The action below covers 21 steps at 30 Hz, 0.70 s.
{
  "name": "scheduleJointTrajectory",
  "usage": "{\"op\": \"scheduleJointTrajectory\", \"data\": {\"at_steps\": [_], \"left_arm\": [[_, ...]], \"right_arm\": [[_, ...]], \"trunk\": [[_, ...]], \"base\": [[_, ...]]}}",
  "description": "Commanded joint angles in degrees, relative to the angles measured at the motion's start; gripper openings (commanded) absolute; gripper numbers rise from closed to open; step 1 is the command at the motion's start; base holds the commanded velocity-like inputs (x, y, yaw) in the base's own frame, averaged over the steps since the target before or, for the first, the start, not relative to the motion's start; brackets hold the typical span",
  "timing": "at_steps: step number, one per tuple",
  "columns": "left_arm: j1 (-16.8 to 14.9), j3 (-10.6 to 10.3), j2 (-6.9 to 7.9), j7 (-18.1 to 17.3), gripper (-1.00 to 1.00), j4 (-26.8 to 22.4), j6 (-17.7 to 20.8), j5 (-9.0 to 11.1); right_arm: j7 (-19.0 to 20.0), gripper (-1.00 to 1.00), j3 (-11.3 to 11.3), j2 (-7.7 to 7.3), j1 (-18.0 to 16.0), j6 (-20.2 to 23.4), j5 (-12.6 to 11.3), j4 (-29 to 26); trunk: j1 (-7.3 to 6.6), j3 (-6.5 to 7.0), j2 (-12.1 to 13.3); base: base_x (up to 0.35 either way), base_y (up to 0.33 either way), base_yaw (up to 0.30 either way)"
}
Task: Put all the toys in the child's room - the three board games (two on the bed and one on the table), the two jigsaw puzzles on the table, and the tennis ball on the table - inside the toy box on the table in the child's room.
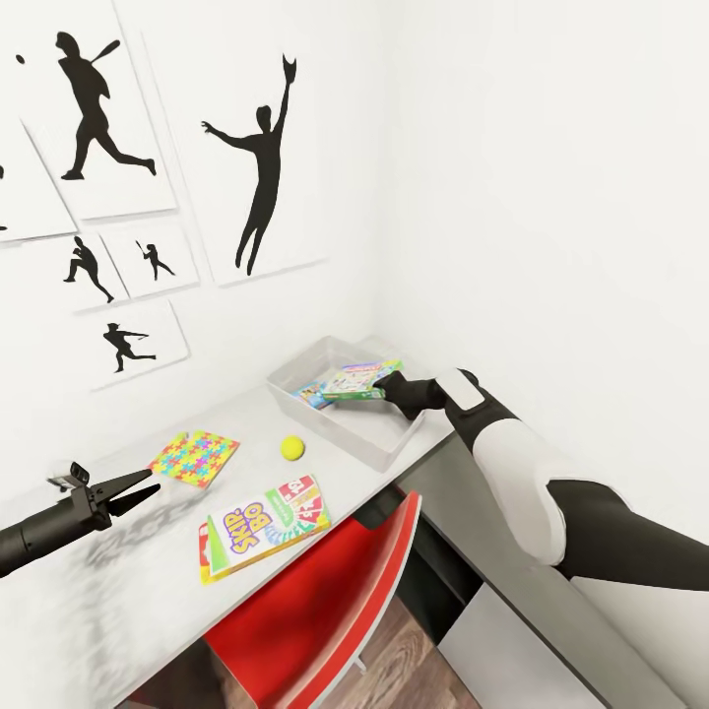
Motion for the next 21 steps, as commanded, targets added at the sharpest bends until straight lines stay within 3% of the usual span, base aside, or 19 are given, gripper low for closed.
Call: {"op": "scheduleJointTrajectory", "data": {"at_steps": [1,21], "left_arm": [[0.0,0.0,0.01,-0.2,1.0,0.0,0.6,0.0],[0.0,0.0,0.01,-0.2,1.0,0.0,0.6,0.0]], "right_arm": [[-0.5,1.0,-0.5,0.05,0.0,0.2,-0.3,-0.1],[-0.2,1.0,-0.5,-0.09,0.0,0.5,-0.3,-0.1]], "trunk": [[0.03,-0.11,-0.1],[0.03,-0.11,-0.1]], "base": [[0.0,0.0,0.0],[0.0,0.0,0.0]]}}
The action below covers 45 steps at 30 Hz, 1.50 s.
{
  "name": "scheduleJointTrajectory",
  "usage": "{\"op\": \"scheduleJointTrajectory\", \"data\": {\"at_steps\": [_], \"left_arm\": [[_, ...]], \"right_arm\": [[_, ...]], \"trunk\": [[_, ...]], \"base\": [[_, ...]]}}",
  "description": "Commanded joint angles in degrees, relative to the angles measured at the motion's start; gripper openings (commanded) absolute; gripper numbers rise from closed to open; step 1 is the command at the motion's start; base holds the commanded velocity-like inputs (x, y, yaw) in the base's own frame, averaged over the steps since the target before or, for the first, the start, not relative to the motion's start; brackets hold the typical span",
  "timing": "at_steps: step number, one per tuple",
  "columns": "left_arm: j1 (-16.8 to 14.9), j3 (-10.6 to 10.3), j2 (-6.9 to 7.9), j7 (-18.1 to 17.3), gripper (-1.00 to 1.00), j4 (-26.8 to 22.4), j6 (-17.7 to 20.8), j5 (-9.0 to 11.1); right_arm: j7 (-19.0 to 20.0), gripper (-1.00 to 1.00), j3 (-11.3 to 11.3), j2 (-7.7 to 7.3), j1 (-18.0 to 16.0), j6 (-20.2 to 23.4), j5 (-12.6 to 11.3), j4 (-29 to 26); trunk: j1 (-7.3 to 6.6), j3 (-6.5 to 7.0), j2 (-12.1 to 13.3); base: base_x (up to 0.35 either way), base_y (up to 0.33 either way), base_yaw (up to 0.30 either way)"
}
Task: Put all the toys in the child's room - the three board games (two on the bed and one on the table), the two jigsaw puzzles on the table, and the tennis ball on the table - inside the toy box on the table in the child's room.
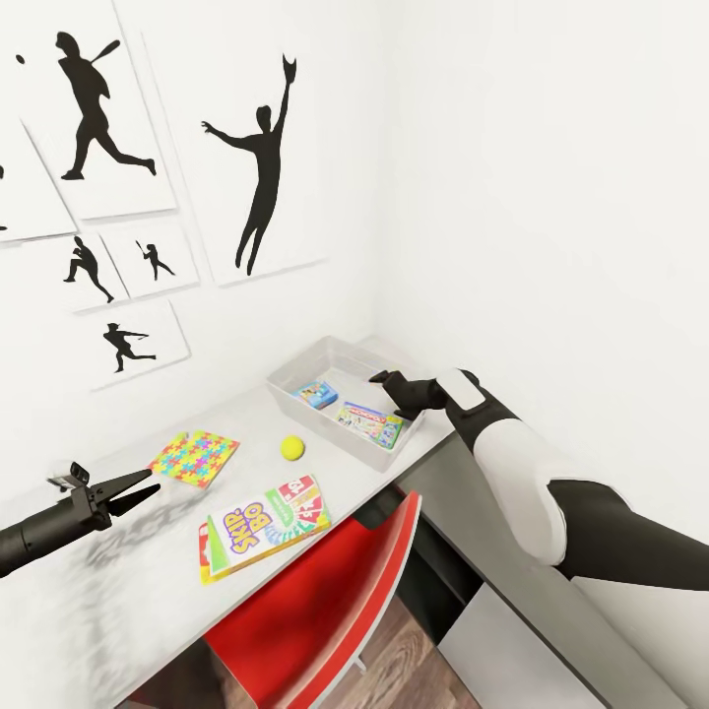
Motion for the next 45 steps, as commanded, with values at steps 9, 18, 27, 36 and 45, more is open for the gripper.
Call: {"op": "scheduleJointTrajectory", "data": {"at_steps": [9,18,27,36,45], "left_arm": [[0.0,0.0,0.01,-0.2,1.0,0.0,0.6,0.0],[0.0,0.0,0.01,-0.2,1.0,0.0,0.6,0.0],[0.0,0.0,0.01,-0.2,1.0,0.0,0.6,0.0],[0.0,0.0,0.01,-0.2,1.0,0.0,0.6,0.0],[0.0,0.0,0.01,-0.2,1.0,0.0,0.6,0.1]], "right_arm": [[0.7,1.0,-0.6,-0.09,0.4,0.0,-0.2,-0.2],[2.6,1.0,-0.6,-0.08,0.6,0.0,-0.2,-0.2],[2.8,1.0,-0.5,-0.07,0.7,0.0,-0.2,-0.2],[2.9,1.0,-0.5,-0.07,0.7,0.0,-0.2,-0.2],[2.9,1.0,-0.5,-0.01,0.7,-0.1,-0.1,-0.2]], "trunk": [[0.03,-0.11,-0.1],[0.03,-0.11,-0.1],[0.03,0.14,-0.1],[0.03,0.92,-0.1],[0.03,1.76,-0.1]], "base": [[0.0,0.0,0.0],[0.0,0.0,0.0],[0.0,0.0,0.0],[0.0,0.0,0.0],[-0.004,0.0,0.0]]}}
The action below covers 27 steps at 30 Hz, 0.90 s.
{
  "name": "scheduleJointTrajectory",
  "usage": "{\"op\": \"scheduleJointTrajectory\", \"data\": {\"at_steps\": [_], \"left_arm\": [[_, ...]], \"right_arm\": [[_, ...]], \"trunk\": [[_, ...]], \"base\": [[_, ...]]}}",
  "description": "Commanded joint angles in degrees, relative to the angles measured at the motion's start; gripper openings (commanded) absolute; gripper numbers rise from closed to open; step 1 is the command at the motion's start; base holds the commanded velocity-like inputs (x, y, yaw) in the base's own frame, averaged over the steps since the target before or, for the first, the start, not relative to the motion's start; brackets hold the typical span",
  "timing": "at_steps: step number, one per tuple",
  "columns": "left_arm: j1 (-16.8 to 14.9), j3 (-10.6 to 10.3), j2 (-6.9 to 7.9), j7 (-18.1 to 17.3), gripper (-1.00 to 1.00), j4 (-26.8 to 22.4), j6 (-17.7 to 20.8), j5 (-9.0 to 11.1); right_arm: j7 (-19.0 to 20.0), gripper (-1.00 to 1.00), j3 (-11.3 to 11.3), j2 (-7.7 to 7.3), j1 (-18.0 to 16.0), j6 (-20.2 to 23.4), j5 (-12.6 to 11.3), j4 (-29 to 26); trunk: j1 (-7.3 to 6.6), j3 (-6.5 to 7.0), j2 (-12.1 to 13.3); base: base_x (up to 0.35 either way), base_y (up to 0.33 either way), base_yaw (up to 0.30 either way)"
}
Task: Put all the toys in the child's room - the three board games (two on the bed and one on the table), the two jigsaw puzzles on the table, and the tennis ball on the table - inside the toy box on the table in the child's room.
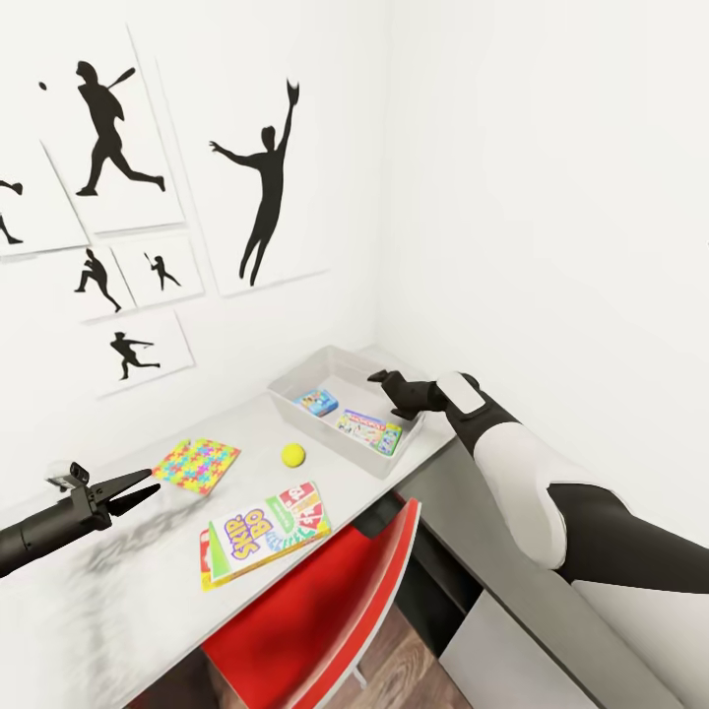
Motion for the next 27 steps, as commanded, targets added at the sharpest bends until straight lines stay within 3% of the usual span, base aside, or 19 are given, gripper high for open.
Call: {"op": "scheduleJointTrajectory", "data": {"at_steps": [1,27], "left_arm": [[0.0,0.0,0.01,-0.2,1.0,0.0,0.6,0.0],[0.0,0.0,0.01,-0.2,1.0,0.0,0.6,0.0]], "right_arm": [[-0.5,1.0,-0.5,0.06,0.0,0.2,-0.3,-0.1],[-0.5,1.0,-0.5,0.07,0.0,0.0,-0.3,-0.1]], "trunk": [[0.03,-0.02,-0.1],[0.03,2.44,-0.1]], "base": [[-0.039,0.0,0.0],[-0.008,0.0,0.0]]}}
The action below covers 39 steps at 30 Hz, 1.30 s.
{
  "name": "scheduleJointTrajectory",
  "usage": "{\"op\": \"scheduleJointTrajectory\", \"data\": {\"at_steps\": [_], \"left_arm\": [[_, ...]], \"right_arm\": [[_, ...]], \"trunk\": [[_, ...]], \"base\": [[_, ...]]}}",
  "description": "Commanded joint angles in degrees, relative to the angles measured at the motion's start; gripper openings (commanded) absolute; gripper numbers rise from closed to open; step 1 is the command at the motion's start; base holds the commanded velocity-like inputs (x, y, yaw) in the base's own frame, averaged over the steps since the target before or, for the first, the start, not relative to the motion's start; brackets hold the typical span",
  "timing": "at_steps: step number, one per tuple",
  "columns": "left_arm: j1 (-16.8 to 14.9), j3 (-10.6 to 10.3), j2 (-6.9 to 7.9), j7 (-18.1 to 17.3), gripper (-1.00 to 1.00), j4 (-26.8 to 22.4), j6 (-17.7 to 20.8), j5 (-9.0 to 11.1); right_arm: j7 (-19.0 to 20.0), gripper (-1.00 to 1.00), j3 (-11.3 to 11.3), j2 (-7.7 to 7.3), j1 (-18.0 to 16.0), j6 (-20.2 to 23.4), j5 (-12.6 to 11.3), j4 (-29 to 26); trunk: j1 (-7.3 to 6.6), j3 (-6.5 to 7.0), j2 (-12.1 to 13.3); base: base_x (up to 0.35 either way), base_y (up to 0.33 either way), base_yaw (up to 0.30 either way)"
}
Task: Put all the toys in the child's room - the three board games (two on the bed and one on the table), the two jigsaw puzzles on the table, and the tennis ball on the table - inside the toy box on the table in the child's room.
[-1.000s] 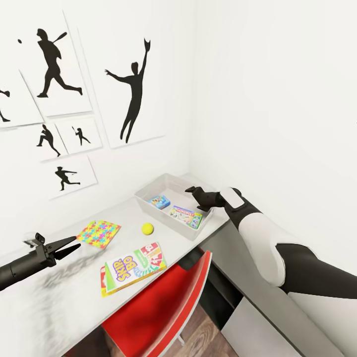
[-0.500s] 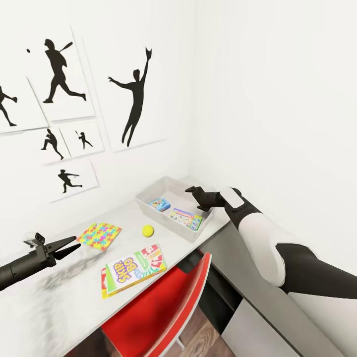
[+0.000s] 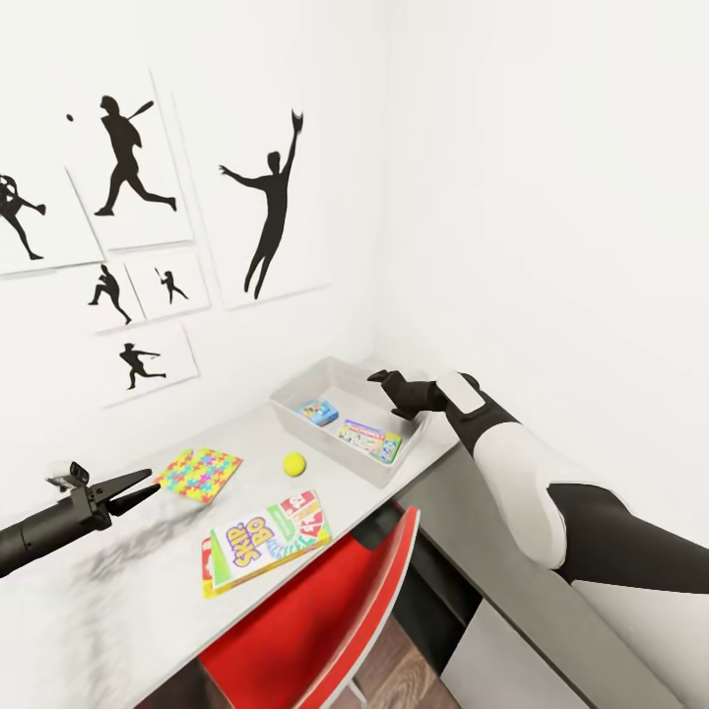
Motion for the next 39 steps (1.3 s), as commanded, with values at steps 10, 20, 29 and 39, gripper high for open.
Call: {"op": "scheduleJointTrajectory", "data": {"at_steps": [10,20,29,39], "left_arm": [[0.0,0.0,0.01,-0.2,1.0,0.0,0.6,-0.1],[0.0,0.0,0.01,-0.2,1.0,0.0,0.6,-0.1],[0.0,0.0,0.01,-0.2,1.0,0.0,0.6,-0.1],[0.0,0.0,0.01,-0.2,1.0,0.0,0.5,-0.1]], "right_arm": [[-0.5,1.0,-0.5,0.06,0.0,0.2,-0.3,-0.1],[-0.5,1.0,-0.5,0.05,0.0,0.2,-0.3,-0.1],[-0.5,1.0,-0.4,0.01,0.0,0.0,-0.3,-0.1],[-0.5,1.0,-0.4,-0.03,0.0,0.0,-0.3,-0.1]], "trunk": [[0.04,0.83,-0.1],[0.04,1.77,-0.1],[0.04,2.62,-0.1],[0.04,3.57,-0.1]], "base": [[0.0,0.0,0.0],[0.0,0.0,0.0],[0.0,0.0,0.0],[0.0,0.0,0.0]]}}
